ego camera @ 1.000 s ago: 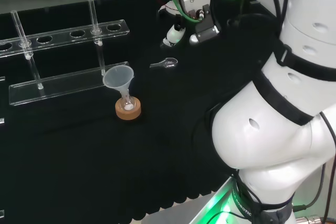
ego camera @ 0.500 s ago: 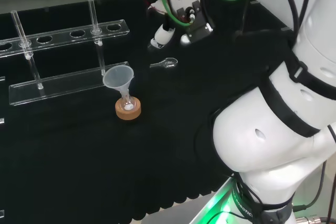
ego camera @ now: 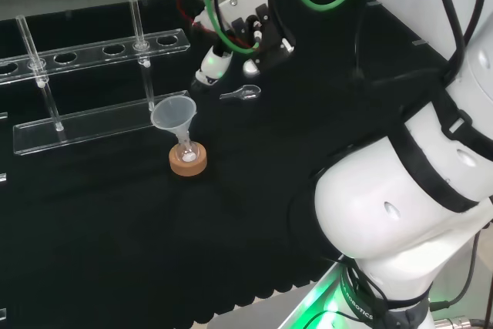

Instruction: Remove the funnel from the round-bottom flask.

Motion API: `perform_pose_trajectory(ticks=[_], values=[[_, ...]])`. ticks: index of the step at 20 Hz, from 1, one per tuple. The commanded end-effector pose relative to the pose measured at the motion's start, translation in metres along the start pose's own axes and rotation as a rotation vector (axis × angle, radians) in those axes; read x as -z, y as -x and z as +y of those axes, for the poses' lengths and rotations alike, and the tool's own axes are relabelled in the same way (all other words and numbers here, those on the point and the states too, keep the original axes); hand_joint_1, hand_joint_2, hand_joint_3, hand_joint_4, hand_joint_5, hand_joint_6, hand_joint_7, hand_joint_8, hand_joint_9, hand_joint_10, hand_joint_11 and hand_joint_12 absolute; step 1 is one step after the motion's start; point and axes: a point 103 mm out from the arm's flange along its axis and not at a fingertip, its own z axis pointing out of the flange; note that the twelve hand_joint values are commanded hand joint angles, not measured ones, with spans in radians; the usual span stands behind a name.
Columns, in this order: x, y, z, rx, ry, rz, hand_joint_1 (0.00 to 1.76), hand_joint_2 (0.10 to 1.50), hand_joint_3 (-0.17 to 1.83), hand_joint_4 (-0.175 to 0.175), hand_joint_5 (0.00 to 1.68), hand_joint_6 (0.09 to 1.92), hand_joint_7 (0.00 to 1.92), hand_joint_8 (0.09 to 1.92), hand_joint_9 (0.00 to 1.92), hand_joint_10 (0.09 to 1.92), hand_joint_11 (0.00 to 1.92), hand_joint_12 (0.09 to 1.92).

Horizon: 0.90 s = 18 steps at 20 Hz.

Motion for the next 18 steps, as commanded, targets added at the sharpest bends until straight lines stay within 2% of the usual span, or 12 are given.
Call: perform_pose_trajectory(ticks=[1,6,9,18], values=[[0.007,-0.026,-0.014,0.021,-0.016,-0.018,0.55,0.66,0.26,-0.008,0.17,0.09,0.0,0.61,0.23,0.71,0.28,1.46],[0.012,-0.05,-0.018,0.05,-0.024,-0.045,0.54,0.66,0.24,0.002,0.14,0.09,0.0,0.55,0.19,0.74,0.26,1.48],[0.013,-0.061,-0.018,0.06,-0.041,-0.086,0.54,0.67,0.23,0.006,0.12,0.09,0.0,0.49,0.16,0.75,0.26,1.48],[0.003,-0.089,-0.007,0.081,-0.077,-0.163,0.56,0.67,0.2,0.014,0.09,0.09,0.0,0.4,0.12,0.77,0.26,1.49]])
